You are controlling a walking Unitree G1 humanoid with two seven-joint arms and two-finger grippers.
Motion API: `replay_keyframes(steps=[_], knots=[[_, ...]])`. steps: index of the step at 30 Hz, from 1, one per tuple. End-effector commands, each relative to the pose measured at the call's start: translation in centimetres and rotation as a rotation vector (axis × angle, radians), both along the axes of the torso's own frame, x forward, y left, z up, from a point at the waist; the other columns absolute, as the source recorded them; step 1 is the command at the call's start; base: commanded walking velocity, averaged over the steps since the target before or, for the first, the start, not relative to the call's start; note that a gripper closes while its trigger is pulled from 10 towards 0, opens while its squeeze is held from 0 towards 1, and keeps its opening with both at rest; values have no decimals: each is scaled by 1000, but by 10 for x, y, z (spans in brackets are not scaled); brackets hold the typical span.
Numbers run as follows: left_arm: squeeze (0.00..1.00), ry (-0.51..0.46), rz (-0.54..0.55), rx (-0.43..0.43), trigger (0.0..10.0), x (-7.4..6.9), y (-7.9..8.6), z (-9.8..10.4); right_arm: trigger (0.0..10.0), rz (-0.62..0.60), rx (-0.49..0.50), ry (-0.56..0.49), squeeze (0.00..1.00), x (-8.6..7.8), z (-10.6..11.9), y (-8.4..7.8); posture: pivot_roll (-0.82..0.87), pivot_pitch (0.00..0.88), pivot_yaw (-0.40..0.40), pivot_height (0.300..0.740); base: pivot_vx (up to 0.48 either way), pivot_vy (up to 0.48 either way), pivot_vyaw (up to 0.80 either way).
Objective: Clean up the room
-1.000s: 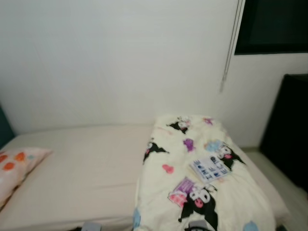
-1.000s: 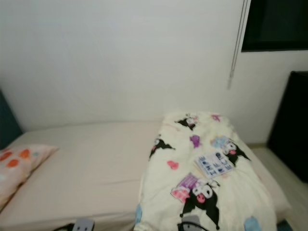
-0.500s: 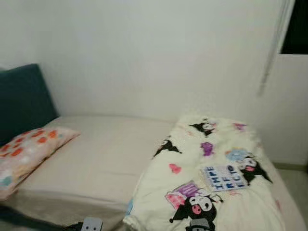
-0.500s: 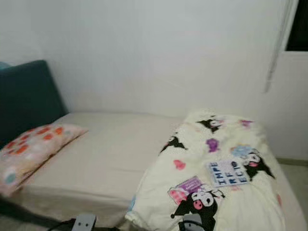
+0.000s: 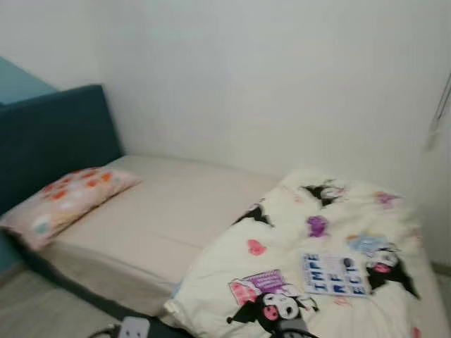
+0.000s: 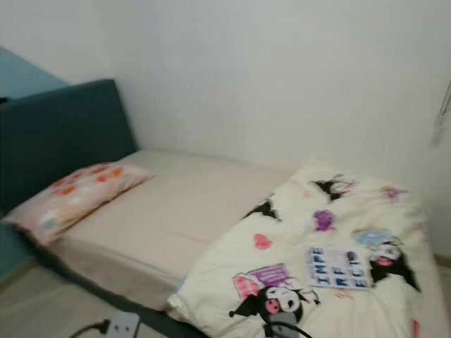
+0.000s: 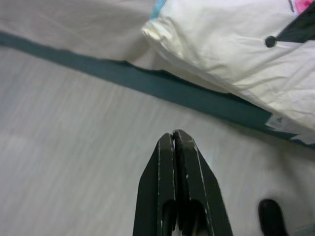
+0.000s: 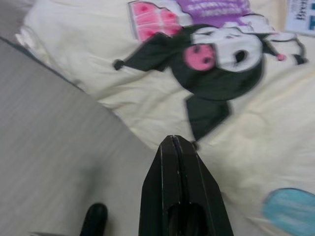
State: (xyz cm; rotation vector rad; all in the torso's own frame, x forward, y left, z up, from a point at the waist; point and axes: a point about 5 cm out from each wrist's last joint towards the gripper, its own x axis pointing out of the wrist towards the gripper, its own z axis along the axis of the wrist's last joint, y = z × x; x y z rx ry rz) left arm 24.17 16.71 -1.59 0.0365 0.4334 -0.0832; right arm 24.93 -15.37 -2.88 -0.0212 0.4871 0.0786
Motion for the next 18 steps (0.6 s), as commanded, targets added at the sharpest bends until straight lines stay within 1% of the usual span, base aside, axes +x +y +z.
replay_keyframes(steps=[1, 18], knots=[[0, 11, -1, 12, 10000, -1, 2, -1, 10000, -9, 25, 6, 0, -1, -1, 3, 19, 102, 26, 740, 0, -435, 0], [0, 12, 2, 10, 10000, -1, 2, -1, 10000, -2, 40, -3, 0, 1, 1, 3, 14, 99, 21, 740, 0, -435, 0]])
